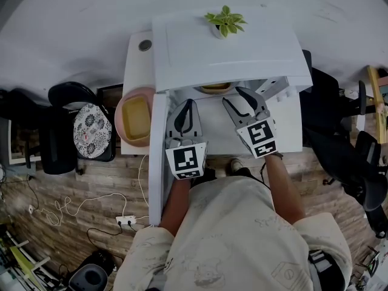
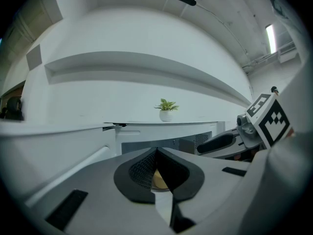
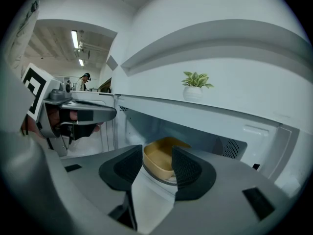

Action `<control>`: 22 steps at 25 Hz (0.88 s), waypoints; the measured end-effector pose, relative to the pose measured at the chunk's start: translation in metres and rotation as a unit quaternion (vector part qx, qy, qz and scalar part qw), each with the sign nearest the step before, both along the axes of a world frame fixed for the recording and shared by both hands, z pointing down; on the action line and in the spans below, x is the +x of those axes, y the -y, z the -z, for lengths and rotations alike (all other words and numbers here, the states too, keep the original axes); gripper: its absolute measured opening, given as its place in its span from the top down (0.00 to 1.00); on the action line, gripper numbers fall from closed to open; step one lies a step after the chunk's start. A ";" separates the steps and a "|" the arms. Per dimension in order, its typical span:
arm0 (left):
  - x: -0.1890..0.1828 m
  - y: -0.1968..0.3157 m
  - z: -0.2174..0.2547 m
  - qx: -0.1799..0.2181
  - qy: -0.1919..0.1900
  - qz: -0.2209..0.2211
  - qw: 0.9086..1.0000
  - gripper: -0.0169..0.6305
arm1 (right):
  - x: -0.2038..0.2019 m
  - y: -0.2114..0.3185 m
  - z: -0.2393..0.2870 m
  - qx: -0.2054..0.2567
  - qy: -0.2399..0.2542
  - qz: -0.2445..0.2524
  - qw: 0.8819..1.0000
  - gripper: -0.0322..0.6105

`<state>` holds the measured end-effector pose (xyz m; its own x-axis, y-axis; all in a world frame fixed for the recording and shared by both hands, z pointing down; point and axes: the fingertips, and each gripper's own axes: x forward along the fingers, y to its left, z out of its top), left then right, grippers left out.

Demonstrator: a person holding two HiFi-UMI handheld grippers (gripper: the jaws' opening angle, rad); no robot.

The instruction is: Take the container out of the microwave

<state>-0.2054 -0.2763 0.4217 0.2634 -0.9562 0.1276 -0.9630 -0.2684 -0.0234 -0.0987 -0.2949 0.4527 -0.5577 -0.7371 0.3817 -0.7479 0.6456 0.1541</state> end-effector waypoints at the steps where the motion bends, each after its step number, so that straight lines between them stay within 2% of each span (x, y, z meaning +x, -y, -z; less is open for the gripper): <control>1: 0.000 0.000 0.000 0.000 0.000 0.000 1.000 0.96 | -0.001 0.001 -0.002 0.000 -0.006 0.003 1.000 0.65; 16: 0.000 0.001 -0.010 -0.011 0.003 -0.002 1.000 0.96 | -0.018 0.008 -0.025 -0.016 -0.063 0.042 0.997 0.65; 22: 0.001 0.001 -0.006 -0.005 0.005 -0.002 1.000 0.96 | -0.022 0.010 -0.031 -0.010 -0.106 0.060 0.993 0.65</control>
